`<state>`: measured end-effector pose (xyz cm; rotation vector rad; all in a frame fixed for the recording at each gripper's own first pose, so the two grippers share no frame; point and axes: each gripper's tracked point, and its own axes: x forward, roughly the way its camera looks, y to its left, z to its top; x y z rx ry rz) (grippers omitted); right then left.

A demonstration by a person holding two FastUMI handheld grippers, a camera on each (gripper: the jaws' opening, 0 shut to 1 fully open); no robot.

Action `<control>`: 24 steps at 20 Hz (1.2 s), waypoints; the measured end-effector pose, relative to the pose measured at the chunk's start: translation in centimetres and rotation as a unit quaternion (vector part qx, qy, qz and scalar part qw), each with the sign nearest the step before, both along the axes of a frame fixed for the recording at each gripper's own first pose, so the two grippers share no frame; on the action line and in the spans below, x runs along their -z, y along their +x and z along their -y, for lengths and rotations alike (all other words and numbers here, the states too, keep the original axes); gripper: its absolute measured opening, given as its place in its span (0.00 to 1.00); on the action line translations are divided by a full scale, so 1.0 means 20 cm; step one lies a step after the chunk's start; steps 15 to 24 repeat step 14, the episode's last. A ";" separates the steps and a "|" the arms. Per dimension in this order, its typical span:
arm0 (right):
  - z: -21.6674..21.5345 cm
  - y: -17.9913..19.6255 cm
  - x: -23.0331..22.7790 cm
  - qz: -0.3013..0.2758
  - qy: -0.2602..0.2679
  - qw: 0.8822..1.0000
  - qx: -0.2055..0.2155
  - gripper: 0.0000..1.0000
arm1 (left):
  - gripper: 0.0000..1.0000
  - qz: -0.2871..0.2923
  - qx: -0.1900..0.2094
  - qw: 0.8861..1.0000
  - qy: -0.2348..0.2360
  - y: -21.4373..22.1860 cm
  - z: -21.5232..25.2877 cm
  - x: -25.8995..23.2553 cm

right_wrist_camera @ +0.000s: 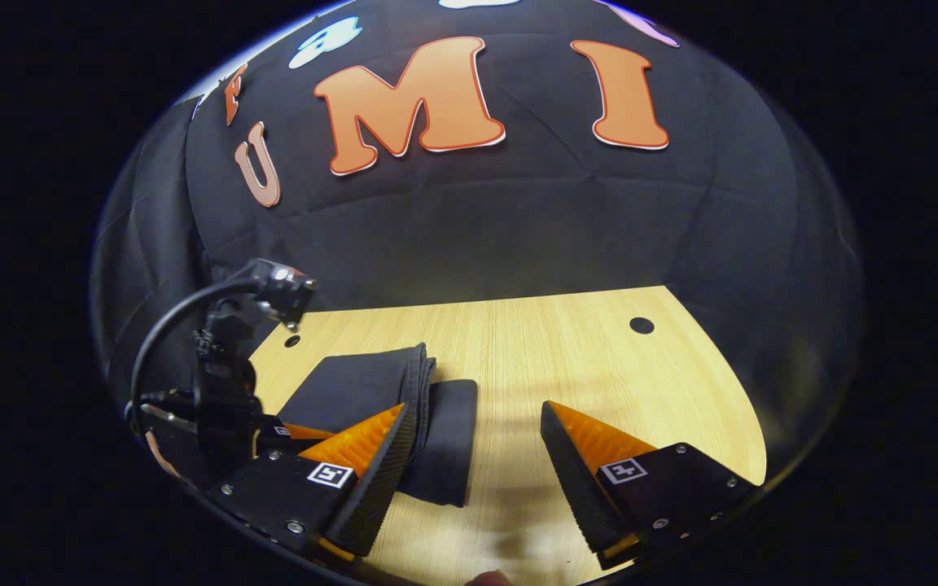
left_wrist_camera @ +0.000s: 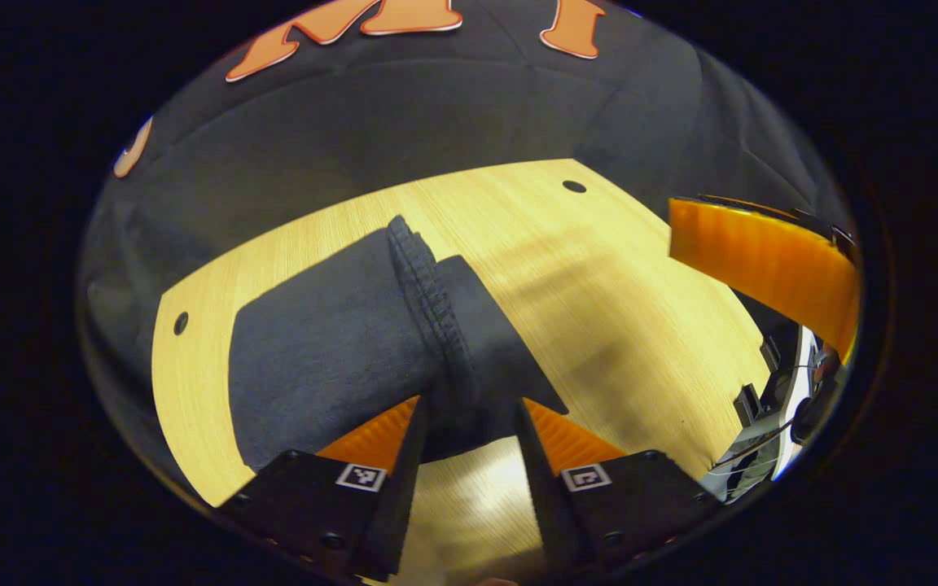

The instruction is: Grasp the waist and the cuffs of the jeans and fold them to make the two legs overlap; first hold the waist and fold one-third of the jeans toward the cuffs, then hold the cuffs and fold the remaining one-third in the same direction to finish folding.

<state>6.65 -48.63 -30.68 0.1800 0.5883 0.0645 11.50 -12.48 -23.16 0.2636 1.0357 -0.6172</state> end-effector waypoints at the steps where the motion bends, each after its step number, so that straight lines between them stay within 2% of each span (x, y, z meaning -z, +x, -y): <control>1: 0.01 0.00 -0.03 0.009 -0.004 1.000 0.003 0.95 | 0.76 0.020 -0.004 1.000 -0.004 0.03 -0.02 -0.05; 5: 0.01 0.05 -0.22 0.071 -0.030 0.997 0.017 0.95 | 0.81 0.110 -0.051 0.992 -0.041 0.17 -0.13 -0.35; 6: 0.01 0.06 -0.27 0.087 -0.036 0.995 0.020 0.94 | 0.84 0.139 -0.064 0.987 -0.046 0.22 -0.18 -0.42; 7: 0.00 0.07 -0.32 0.103 -0.041 0.994 0.019 0.94 | 0.94 0.165 -0.076 0.982 -0.051 0.25 -0.23 -0.50; 11: -0.08 0.08 -0.48 0.162 -0.050 0.986 0.015 0.95 | 0.96 0.259 -0.120 0.956 -0.073 0.31 -0.38 -0.76; 14: -0.18 0.07 -0.56 0.190 -0.046 0.981 -0.001 0.96 | 0.96 0.328 -0.147 0.929 -0.090 0.31 -0.46 -0.96; 24: -0.18 0.07 -0.56 0.190 -0.046 0.981 -0.001 0.96 | 0.96 0.328 -0.147 0.929 -0.090 0.31 -0.46 -0.96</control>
